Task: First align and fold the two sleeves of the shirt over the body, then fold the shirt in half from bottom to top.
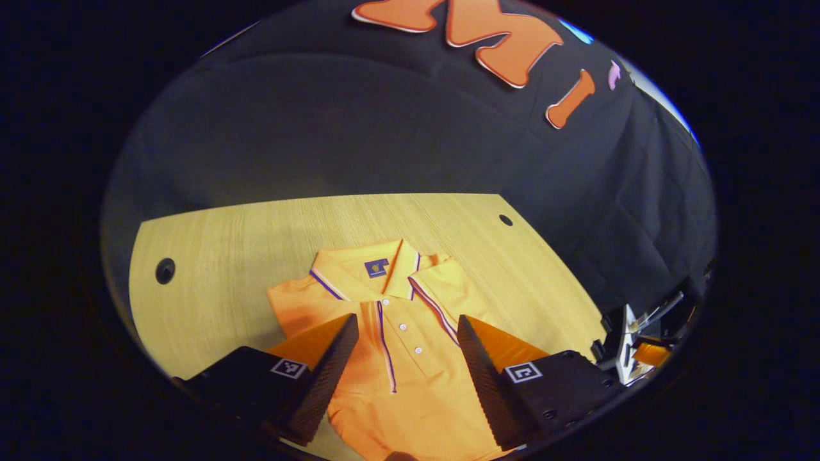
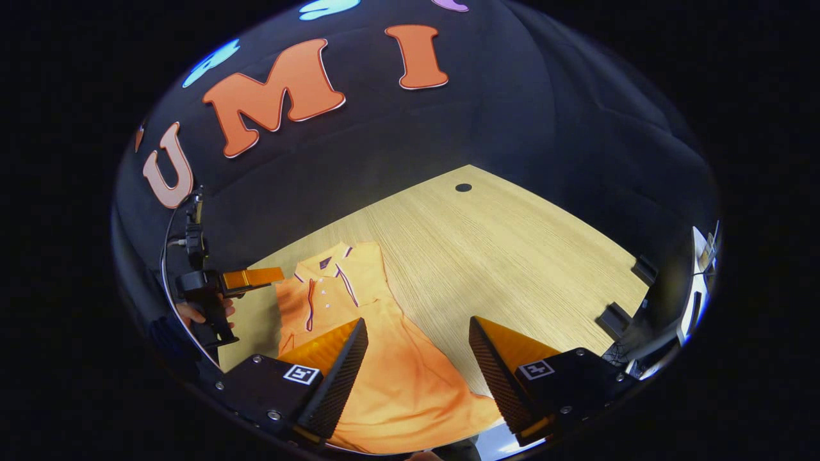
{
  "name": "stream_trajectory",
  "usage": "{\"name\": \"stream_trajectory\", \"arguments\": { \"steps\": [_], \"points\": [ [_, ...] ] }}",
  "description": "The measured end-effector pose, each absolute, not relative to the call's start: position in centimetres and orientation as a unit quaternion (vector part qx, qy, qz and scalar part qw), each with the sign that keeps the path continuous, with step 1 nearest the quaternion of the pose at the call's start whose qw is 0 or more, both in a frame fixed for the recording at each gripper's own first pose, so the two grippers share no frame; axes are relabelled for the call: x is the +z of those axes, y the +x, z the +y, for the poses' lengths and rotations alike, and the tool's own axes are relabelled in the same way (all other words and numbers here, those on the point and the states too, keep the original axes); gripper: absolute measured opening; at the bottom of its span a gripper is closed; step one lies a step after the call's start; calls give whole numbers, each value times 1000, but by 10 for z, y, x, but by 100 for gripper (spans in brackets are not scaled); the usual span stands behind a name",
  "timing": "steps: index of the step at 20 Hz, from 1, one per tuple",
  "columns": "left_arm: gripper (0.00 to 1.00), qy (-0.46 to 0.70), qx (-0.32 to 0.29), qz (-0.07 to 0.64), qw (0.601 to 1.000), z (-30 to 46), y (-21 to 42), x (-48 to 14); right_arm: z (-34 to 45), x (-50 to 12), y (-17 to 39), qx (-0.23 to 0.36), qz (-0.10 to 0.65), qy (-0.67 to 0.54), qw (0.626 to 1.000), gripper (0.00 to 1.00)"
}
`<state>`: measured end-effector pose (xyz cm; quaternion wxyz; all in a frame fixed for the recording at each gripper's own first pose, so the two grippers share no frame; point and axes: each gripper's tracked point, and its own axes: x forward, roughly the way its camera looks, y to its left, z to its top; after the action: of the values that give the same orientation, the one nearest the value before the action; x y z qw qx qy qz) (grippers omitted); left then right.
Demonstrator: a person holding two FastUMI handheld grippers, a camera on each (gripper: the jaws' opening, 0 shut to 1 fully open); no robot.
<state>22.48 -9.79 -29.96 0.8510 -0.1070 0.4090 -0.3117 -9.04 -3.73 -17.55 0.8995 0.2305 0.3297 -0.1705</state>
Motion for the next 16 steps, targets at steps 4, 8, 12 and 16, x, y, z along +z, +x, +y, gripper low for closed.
{"name": "stream_trajectory", "arguments": {
  "steps": [4,8,12,16],
  "points": [
    [97,-108,-277,345,890,-74,204,-241,-49,-162,-86,-159,291,179,926,97],
    [97,-118,-226,284,924,-40,171,-178,-58,-134,-75,-127,241,119,955,97],
    [96,-115,-184,229,949,-18,135,-124,-59,-98,-63,-87,186,96,974,97],
    [98,-115,-156,161,968,-11,94,-71,-65,-69,-66,-53,139,72,986,97]
  ]
}}
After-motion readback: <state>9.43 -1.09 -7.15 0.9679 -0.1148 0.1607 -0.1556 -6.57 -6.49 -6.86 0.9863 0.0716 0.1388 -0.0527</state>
